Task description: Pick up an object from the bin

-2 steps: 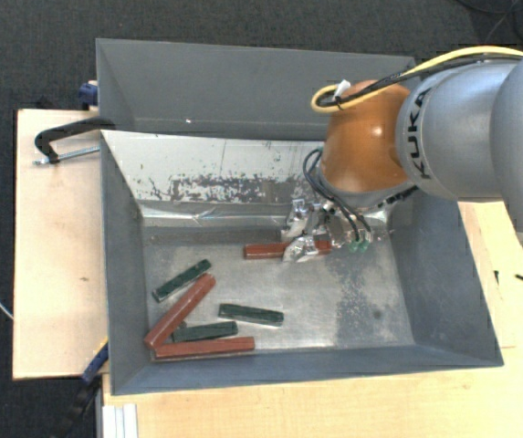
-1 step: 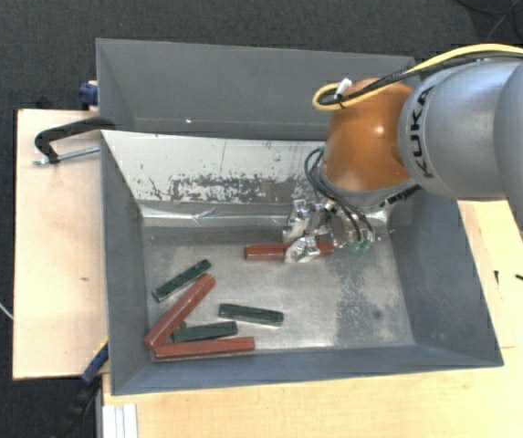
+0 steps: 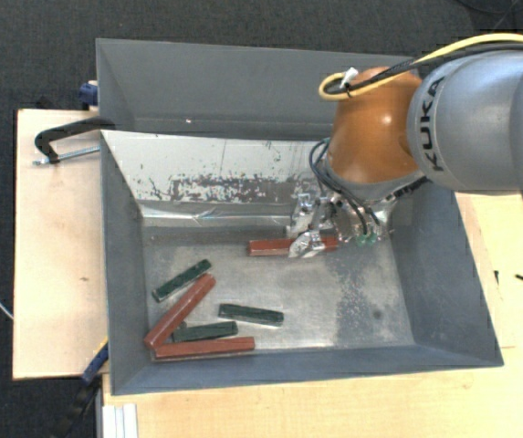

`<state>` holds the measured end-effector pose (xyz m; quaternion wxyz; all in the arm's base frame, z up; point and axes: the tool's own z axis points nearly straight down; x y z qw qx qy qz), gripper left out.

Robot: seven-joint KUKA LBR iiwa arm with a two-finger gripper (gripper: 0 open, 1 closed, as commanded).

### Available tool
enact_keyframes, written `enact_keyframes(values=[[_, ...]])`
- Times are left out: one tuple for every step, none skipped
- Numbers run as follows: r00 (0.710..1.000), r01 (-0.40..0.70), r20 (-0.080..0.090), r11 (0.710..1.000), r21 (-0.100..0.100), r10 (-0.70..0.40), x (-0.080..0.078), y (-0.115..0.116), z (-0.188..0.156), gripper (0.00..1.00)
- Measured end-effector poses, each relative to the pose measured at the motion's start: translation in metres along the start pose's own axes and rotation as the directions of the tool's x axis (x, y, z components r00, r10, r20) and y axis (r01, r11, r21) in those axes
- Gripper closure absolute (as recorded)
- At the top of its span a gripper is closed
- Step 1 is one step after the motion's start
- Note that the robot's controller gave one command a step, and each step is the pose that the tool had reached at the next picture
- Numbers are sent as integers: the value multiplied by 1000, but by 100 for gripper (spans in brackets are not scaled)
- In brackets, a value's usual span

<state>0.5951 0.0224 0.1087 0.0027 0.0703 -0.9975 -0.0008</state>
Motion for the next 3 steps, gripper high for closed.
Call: enact_keyframes(values=[[1000,0,8,1000,1,0,-2,0,-24,100],[1000,0,15,1000,2,0,-3,0,-39,100],[1000,0,14,1000,2,0,-3,0,-50,100]])
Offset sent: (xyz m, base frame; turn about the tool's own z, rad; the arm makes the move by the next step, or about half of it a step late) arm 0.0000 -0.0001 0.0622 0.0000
